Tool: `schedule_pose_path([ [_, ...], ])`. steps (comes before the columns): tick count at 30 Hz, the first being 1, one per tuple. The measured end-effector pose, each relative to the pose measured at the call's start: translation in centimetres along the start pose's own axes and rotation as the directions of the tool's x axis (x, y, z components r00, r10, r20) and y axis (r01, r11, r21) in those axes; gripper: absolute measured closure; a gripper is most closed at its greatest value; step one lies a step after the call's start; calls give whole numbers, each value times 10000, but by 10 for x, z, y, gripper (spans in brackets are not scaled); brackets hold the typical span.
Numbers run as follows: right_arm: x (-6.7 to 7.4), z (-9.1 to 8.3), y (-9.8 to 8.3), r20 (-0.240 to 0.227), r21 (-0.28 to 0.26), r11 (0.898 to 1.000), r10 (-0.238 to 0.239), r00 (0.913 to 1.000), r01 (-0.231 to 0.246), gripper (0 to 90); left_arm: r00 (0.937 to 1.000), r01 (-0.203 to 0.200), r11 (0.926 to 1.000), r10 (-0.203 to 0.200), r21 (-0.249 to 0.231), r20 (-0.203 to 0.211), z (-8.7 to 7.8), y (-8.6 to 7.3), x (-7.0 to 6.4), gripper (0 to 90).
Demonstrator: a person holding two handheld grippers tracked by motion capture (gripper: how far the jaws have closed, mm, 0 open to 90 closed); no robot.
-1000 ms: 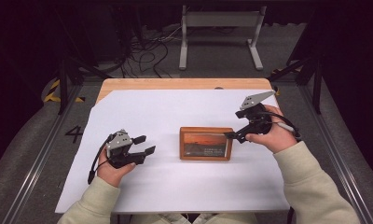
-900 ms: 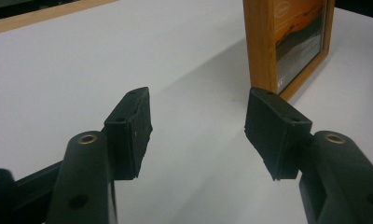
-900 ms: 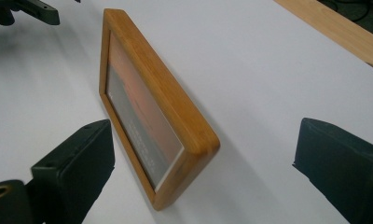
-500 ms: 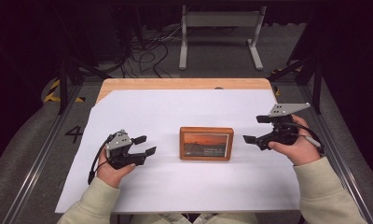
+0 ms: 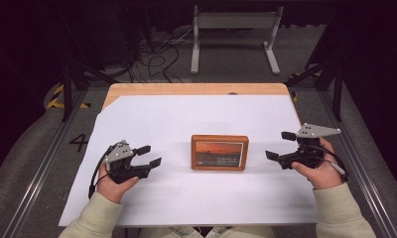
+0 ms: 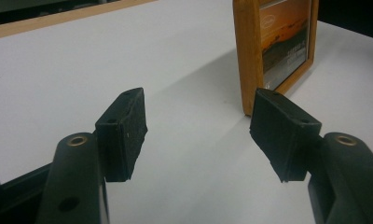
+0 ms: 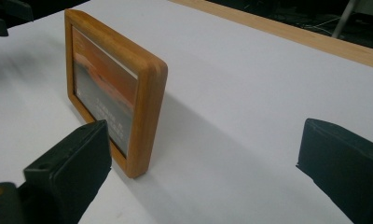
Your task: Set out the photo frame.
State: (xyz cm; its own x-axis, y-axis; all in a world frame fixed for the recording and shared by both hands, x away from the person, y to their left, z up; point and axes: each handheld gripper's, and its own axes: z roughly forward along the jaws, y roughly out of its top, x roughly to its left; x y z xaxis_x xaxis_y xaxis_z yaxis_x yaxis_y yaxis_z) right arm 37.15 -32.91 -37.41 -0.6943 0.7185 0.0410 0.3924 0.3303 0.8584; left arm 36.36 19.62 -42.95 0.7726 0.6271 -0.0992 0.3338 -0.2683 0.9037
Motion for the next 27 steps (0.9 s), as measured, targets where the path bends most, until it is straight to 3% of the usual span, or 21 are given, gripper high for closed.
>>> schedule_pose_path([
  [4,0,2,-10,122,115,9999,20,9999,-21,41,9999,-119,9999,119,6,-23,0,-1,0,367],
  [9,1,8,-25,239,-514,9979,398,9989,-386,41,9999,-112,9999,112,20,-3,0,-2,-1,368],
  [14,3,13,-37,265,-689,9971,339,9991,-320,39,10000,-97,10000,96,-20,-18,0,-3,-1,367],
  [21,5,19,-58,551,-794,9967,-105,9984,149,35,9999,-117,9999,117,19,25,2,-4,1,356],
  [27,6,20,-69,738,-868,9962,6,9973,58,35,10000,-9,10000,9,-25,53,3,-6,2,357],
])
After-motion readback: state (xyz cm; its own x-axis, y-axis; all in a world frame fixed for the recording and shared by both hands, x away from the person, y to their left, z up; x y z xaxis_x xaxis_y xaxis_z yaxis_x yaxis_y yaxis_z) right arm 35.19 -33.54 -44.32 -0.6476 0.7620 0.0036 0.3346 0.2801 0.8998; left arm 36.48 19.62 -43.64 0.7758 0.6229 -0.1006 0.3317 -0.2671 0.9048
